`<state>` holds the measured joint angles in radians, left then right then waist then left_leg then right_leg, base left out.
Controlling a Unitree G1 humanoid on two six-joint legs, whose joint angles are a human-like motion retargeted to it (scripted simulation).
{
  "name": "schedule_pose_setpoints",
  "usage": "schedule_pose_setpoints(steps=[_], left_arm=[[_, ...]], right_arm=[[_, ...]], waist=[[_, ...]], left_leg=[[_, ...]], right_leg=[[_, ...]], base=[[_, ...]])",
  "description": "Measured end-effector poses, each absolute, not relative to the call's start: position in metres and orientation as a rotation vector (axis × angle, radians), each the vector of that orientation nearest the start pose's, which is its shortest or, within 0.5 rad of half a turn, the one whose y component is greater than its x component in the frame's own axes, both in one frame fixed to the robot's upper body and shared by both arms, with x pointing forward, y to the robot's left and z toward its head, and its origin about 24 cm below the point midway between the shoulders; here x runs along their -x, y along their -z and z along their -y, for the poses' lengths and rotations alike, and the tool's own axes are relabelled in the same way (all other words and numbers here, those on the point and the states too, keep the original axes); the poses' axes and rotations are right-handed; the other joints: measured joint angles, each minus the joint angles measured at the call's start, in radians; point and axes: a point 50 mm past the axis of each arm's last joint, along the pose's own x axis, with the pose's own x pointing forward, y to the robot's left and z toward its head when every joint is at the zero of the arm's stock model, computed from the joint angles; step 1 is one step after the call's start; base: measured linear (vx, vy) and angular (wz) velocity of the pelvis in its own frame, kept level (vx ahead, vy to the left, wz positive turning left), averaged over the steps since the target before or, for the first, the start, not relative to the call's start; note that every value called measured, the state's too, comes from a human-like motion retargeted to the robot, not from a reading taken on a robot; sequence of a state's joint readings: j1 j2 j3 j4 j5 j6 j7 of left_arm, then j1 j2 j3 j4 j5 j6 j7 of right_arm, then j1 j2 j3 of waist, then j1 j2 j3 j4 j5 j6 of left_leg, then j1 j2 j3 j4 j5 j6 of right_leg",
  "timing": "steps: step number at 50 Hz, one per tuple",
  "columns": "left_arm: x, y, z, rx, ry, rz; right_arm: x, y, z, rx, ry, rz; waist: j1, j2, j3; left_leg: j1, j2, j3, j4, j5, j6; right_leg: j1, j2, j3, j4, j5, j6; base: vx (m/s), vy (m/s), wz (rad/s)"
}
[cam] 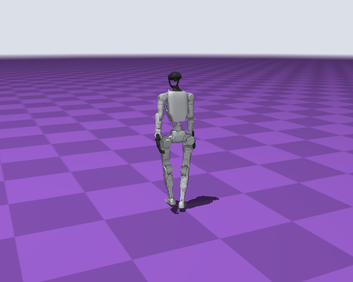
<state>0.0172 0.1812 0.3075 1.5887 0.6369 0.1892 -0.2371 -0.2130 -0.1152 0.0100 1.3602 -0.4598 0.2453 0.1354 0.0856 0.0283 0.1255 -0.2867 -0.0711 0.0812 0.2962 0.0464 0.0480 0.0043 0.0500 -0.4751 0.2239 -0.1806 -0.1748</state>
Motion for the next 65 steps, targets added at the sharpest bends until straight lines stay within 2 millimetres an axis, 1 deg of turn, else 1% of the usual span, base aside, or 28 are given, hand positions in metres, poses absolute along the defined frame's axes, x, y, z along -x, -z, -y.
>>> schedule_pose_setpoints(steps=[5,8,12,15,18,21,23,25,26,27,28,29,31,33,35,37,40,42,44,45,48,50,51,53,55,58,62,65], left_arm=[[0.032,0.17,-0.222,-0.235,0.245,-1.871],[0.02,0.173,-0.218,-0.285,0.247,-1.819],[-0.018,0.176,-0.212,-0.338,0.265,-1.674],[-0.05,0.175,-0.21,-0.389,0.278,-1.55],[-0.076,0.172,-0.211,-0.456,0.246,-1.445],[-0.094,0.167,-0.213,-0.484,0.222,-1.358],[-0.102,0.165,-0.215,-0.465,0.201,-1.316],[-0.103,0.164,-0.218,-0.431,0.173,-1.303],[-0.101,0.164,-0.22,-0.413,0.152,-1.311],[-0.099,0.164,-0.223,-0.395,0.131,-1.322],[-0.095,0.164,-0.227,-0.379,0.109,-1.339],[-0.09,0.165,-0.23,-0.365,0.093,-1.359],[-0.077,0.167,-0.233,-0.339,0.067,-1.407],[-0.063,0.17,-0.231,-0.308,0.031,-1.464],[-0.044,0.173,-0.226,-0.264,-0.002,-1.534],[-0.025,0.174,-0.223,-0.216,0.023,-1.61],[-0.006,0.174,-0.22,-0.193,0.14,-1.698],[0.001,0.174,-0.216,-0.222,0.226,-1.737],[0.006,0.175,-0.212,-0.257,0.292,-1.756],[0.008,0.175,-0.211,-0.274,0.316,-1.759],[0.005,0.175,-0.212,-0.317,0.317,-1.749],[0.002,0.175,-0.213,-0.332,0.295,-1.737],[0.001,0.175,-0.214,-0.341,0.279,-1.732],[-0.004,0.175,-0.218,-0.365,0.241,-1.716],[-0.012,0.175,-0.221,-0.4,0.21,-1.688],[-0.026,0.173,-0.225,-0.452,0.199,-1.641],[-0.051,0.17,-0.232,-0.51,0.215,-1.581],[-0.072,0.164,-0.249,-0.578,0.192,-1.502]], right_arm=[[-0.145,0.156,0.191,0.531,-0.328,-1.347],[-0.136,0.158,0.196,0.556,-0.35,-1.356],[-0.102,0.164,0.215,0.599,-0.366,-1.489],[-0.064,0.166,0.23,0.59,-0.391,-1.68],[-0.024,0.165,0.234,0.519,-0.409,-1.876],[0.011,0.161,0.233,0.384,-0.39,-2.02],[0.028,0.16,0.23,0.292,-0.374,-2.072],[0.042,0.159,0.227,0.219,-0.368,-2.1],[0.047,0.159,0.224,0.188,-0.376,-2.106],[0.052,0.159,0.221,0.161,-0.385,-2.111],[0.057,0.159,0.219,0.138,-0.397,-2.115],[0.061,0.158,0.217,0.125,-0.404,-2.121],[0.066,0.157,0.216,0.121,-0.409,-2.14],[0.06,0.157,0.218,0.147,-0.397,-2.146],[0.046,0.159,0.22,0.201,-0.385,-2.119],[0.026,0.163,0.218,0.248,-0.392,-2.047],[-0.015,0.17,0.211,0.316,-0.377,-1.892],[-0.043,0.172,0.201,0.367,-0.358,-1.773],[-0.072,0.172,0.191,0.416,-0.37,-1.644],[-0.086,0.171,0.186,0.438,-0.39,-1.576],[-0.129,0.162,0.169,0.496,-0.523,-1.372],[-0.149,0.155,0.159,0.532,-0.605,-1.265],[-0.155,0.153,0.154,0.541,-0.625,-1.23],[-0.162,0.15,0.149,0.545,-0.634,-1.18],[-0.162,0.15,0.149,0.529,-0.597,-1.166],[-0.149,0.156,0.158,0.481,-0.509,-1.238],[-0.118,0.165,0.17,0.414,-0.371,-1.441],[-0.095,0.17,0.172,0.336,-0.255,-1.569]], waist=[[-0.011,0.063,-0.002],[-0.015,0.091,-0.016],[-0.001,0.068,-0.013],[0.01,0.031,-0.016],[-0.005,-0.004,-0.015],[-0.052,-0.047,-0.008],[-0.081,-0.09,0.005],[-0.081,-0.138,0.013],[-0.068,-0.152,0.016],[-0.054,-0.16,0.018],[-0.036,-0.159,0.02],[-0.021,-0.158,0.017],[-0.004,-0.155,0.014],[-0.019,-0.146,0.022],[-0.036,-0.134,0.023],[-0.049,-0.123,0.01],[-0.045,-0.111,0.005],[-0.039,-0.105,0.0],[-0.054,-0.114,-0.015],[-0.065,-0.118,-0.023],[-0.052,-0.082,-0.016],[-0.043,-0.065,-0.006],[-0.044,-0.065,-0.005],[-0.054,-0.066,-0.001],[-0.065,-0.077,0.004],[-0.107,-0.084,-0.005],[-0.178,-0.081,0.0],[-0.188,-0.088,0.002]], left_leg=[[0.066,0.03,-0.042,-0.09,0.154,0.017],[0.077,0.075,0.01,-0.077,0.251,0.006],[0.057,0.028,-0.055,0.049,0.25,0.117],[0.072,0.046,0.094,0.108,0.191,0.214],[0.077,0.029,0.071,0.187,0.143,0.214],[0.116,0.014,0.082,0.238,0.096,0.214],[0.162,-0.019,0.093,0.264,0.062,0.214],[0.219,-0.052,0.125,0.286,0.018,0.214],[0.256,-0.058,0.14,0.281,0.005,0.214],[0.294,-0.058,0.157,0.274,-0.006,0.214],[0.337,-0.045,0.179,0.261,-0.016,0.214],[0.374,-0.031,0.21,0.263,-0.025,0.214],[0.424,-0.005,0.271,0.304,-0.004,0.214],[0.419,0.033,0.302,0.419,0.083,0.214],[0.352,0.067,0.299,0.584,0.173,0.214],[0.244,0.072,0.243,0.729,0.137,0.214],[0.119,0.125,0.207,0.803,-0.013,0.214],[0.078,0.16,0.245,0.717,-0.097,0.214],[0.047,0.129,0.288,0.528,-0.141,0.198],[0.029,0.096,0.283,0.42,-0.138,0.174],[-0.005,0.068,0.053,0.188,-0.117,-0.04],[-0.006,0.037,-0.189,0.093,-0.138,-0.121],[0.005,0.016,-0.31,0.065,-0.148,-0.131],[0.025,-0.007,-0.465,0.033,-0.139,-0.137],[0.041,-0.031,-0.498,0.042,-0.134,-0.075],[0.045,-0.025,-0.329,0.066,-0.2,0.08],[0.065,-0.023,-0.278,0.067,-0.2,0.124],[0.092,0.028,-0.136,0.024,-0.198,0.144]], right_leg=[[-0.012,0.043,0.009,0.162,-0.024,-0.009],[-0.047,0.052,0.016,0.297,0.007,-0.017],[-0.11,-0.059,-0.023,0.561,0.143,-0.003],[-0.159,-0.161,-0.061,0.72,0.197,-0.015],[-0.192,-0.125,-0.029,0.59,0.173,0.025],[-0.171,-0.081,-0.063,0.281,0.161,0.043],[-0.124,-0.077,-0.138,0.062,0.127,0.063],[-0.082,-0.091,-0.221,-0.091,0.107,0.143],[-0.064,-0.089,-0.248,-0.125,0.115,0.141],[-0.045,-0.083,-0.269,-0.152,0.125,0.109],[-0.022,-0.067,-0.274,-0.165,0.139,0.014],[0.004,-0.05,-0.278,-0.171,0.11,-0.038],[0.044,-0.039,-0.222,-0.153,0.051,-0.056],[0.049,-0.048,-0.099,-0.099,0.029,-0.025],[0.084,-0.048,-0.098,-0.099,0.013,-0.01],[0.106,-0.038,-0.102,-0.116,0.01,-0.004],[0.102,-0.02,-0.041,-0.115,0.011,0.0],[0.097,-0.033,-0.02,-0.12,0.024,0.016],[0.075,-0.081,0.009,-0.123,0.046,0.05],[0.06,-0.101,0.026,-0.12,0.052,0.064],[0.032,-0.057,0.121,-0.093,0.039,0.071],[0.012,-0.033,0.204,-0.06,0.03,0.08],[-0.001,-0.029,0.242,-0.041,0.027,0.086],[-0.025,-0.025,0.309,-0.006,0.019,0.1],[-0.047,-0.038,0.372,0.024,0.013,0.121],[-0.081,-0.052,0.451,0.046,0.022,0.154],[-0.134,-0.044,0.547,0.07,0.083,0.21],[-0.206,-0.079,0.478,0.111,0.14,0.292]], base=[[0.38,0.11,-0.38],[0.47,0.2,-0.3],[0.39,0.14,-0.17],[0.43,0.09,-0.26],[0.48,-0.08,-0.08],[0.51,-0.16,0.45],[0.58,-0.2,0.23],[0.72,-0.2,-0.51],[0.73,-0.16,-0.99],[0.65,-0.1,-1.2],[0.59,-0.03,-1.21],[0.57,0.03,-1.18],[0.67,0.06,-0.8],[0.65,0.05,-0.32],[0.5,0.08,-0.6],[0.35,0.04,-0.91],[0.29,0.06,-1.19],[0.18,0.33,-1.26],[0.16,0.46,-1.0],[0.25,0.31,-1.34],[0.24,0.15,-2.0],[0.32,0.19,-2.22],[0.34,0.22,-2.07],[0.2,0.19,-1.79],[0.23,0.34,-1.59],[0.13,0.34,-1.29],[0.06,0.35,-1.59],[-0.07,0.24,-2.35]])
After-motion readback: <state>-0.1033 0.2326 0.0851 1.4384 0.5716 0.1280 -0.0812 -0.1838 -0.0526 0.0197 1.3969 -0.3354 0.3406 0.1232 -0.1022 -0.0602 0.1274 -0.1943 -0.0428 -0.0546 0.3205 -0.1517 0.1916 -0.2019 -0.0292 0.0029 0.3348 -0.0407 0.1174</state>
